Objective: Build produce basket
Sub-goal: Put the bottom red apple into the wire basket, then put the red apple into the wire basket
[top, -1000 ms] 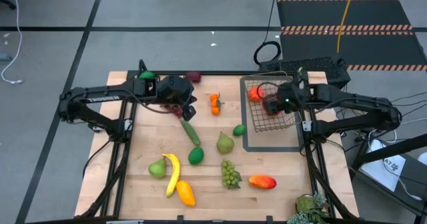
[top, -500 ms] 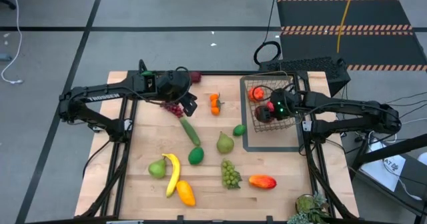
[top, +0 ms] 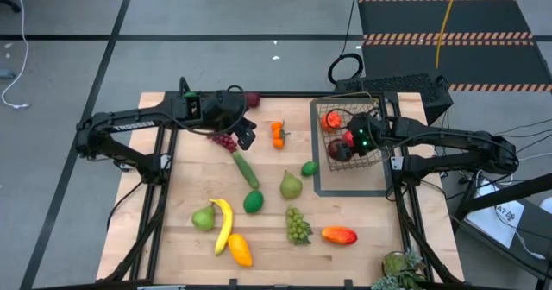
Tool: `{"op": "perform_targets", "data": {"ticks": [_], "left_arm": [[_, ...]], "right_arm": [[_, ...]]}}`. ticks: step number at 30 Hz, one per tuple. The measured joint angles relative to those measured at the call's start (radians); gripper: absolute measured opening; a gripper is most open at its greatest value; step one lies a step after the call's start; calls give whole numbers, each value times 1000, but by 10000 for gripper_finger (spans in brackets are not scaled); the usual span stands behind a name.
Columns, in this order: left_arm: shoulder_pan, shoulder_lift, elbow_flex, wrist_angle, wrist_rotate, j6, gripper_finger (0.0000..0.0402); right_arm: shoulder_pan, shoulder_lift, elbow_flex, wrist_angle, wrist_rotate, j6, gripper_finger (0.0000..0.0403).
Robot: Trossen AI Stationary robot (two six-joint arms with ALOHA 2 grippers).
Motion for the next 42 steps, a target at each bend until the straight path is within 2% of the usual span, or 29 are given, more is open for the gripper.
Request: {"op": "perform_targets", "data": {"ticks": [2,7,13,18,24,28,31,33,37,42], "left_arm": [[17,0,0,-28,2,1,21],[78,0,0,-54,63,69,21],[169,0,0,75,88,204,21],[248,4,0,165,88,366,21],[324,10,0,189,110,381,21],[370,10,1,148,157,450,21],[401,14,0,137,189,505,21],[421,23,0,135,219,534,21],[472,23,0,142,287,607,21],[512,22,0,171,295,629,21]], "right_arm": [[0,0,0,0,-1,-2,393],[0,-3,2,1,-2,73,395],[0,-24,31,12,1,232,396],[0,-24,37,-20,-2,279,396],[0,-50,37,-14,-3,412,396],[0,-81,37,49,0,491,396],[0,-110,37,159,10,538,396],[1,-126,37,241,47,555,396],[3,-143,38,409,202,527,396],[3,-143,38,516,340,474,396]]}}
